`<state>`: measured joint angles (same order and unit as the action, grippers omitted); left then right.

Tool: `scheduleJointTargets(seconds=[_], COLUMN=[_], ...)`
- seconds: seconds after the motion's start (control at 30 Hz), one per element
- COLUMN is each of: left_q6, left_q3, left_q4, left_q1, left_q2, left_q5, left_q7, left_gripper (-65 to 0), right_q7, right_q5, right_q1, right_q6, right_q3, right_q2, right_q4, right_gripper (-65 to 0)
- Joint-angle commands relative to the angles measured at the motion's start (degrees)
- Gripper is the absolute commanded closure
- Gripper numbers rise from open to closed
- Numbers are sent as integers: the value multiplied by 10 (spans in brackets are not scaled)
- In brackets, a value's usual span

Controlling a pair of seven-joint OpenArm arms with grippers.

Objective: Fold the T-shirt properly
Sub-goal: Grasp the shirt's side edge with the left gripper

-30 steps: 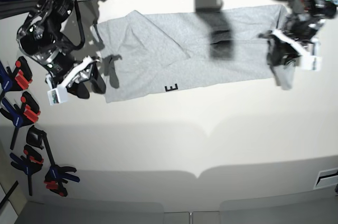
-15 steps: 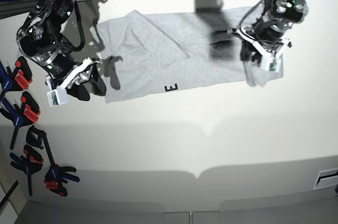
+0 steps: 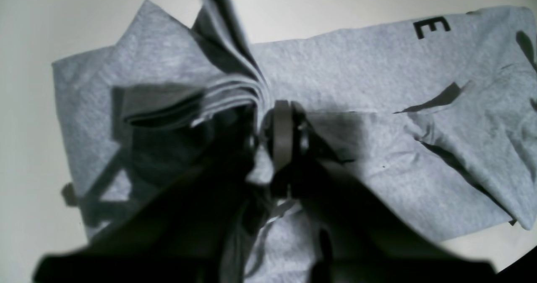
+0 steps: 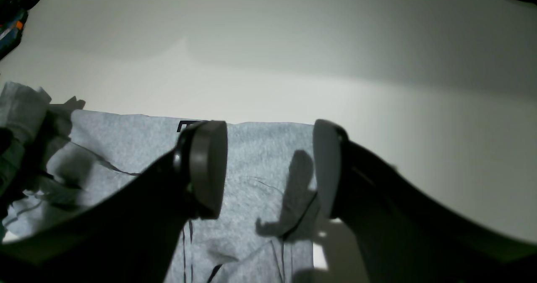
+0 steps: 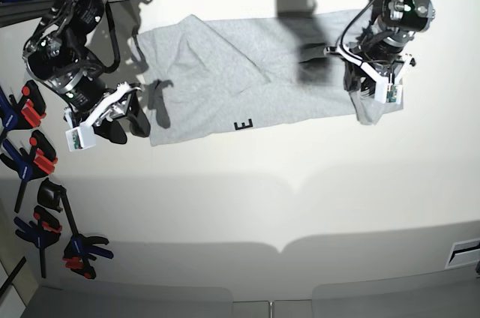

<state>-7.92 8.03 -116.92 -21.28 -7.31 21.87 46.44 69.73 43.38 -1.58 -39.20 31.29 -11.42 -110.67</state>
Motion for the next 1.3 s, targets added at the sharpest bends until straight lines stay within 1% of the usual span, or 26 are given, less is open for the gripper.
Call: scheduleJointTargets(seconds=[0.0,0.03,0.1,0.13,0.17,0.27,0.37,0.4,0.5,0.57,0.7,0.9,1.03,1.07,1.17,1.27], left_q6=[-3,-10,-65,-86,-96,-114,-118,-119,-119,-118,-118,-118,-118,-118,-118,-118], left_q3=[1,1,0,-3,-7,-21,-26,-25,-24,-25,-25,-25,-25,-25,-25,-25], left_q4=[-9,-9,-9,-9,-9,-9,-9,-9,-9,-9,-9,-9,-9,-9,-9,-9], left_q1=[3,3,3,3,3,4,8,10,15,14,14,13,13,13,13,13], left_q2=[-2,-2,-1,-2,-2,-2,-2,-2,-2,-2,-2,-2,-2,-2,-2,-2], left_q5=[21,37,77,102,121,160,188,187,182,164,137,136,135,135,135,135], left_q7=[-10,2,39,59,72,74,49,44,48,51,70,69,76,78,80,80], left_gripper=[0,-12,-161,-214,-237,-239,-239,-239,-239,-239,-239,-239,-239,-239,-239,-239], right_q7=[-12,-9,2,3,2,2,3,4,2,-4,-18,-23,-23,-22,-22,-22], right_q5=[12,12,12,12,12,10,-30,-46,-75,-96,-132,-125,-95,-86,-83,-82], right_q1=[9,9,9,9,8,8,8,7,-5,-12,-16,-6,5,6,6,6], right_q6=[-2,-2,9,16,17,17,17,18,37,39,58,53,14,9,5,5], right_q3=[2,2,2,2,2,2,2,2,3,5,18,21,21,21,21,18], right_q2=[-6,-6,-6,-6,-6,-6,-6,-6,-6,-7,-7,-9,-9,-9,-8,-5], right_q4=[-11,-11,-11,-11,-11,-11,-11,-11,-10,-3,45,177,266,284,321,333], right_gripper=[-313,-318,-362,-387,-404,-407,-407,-407,-407,-407,-404,-404,-404,-404,-404,-404])
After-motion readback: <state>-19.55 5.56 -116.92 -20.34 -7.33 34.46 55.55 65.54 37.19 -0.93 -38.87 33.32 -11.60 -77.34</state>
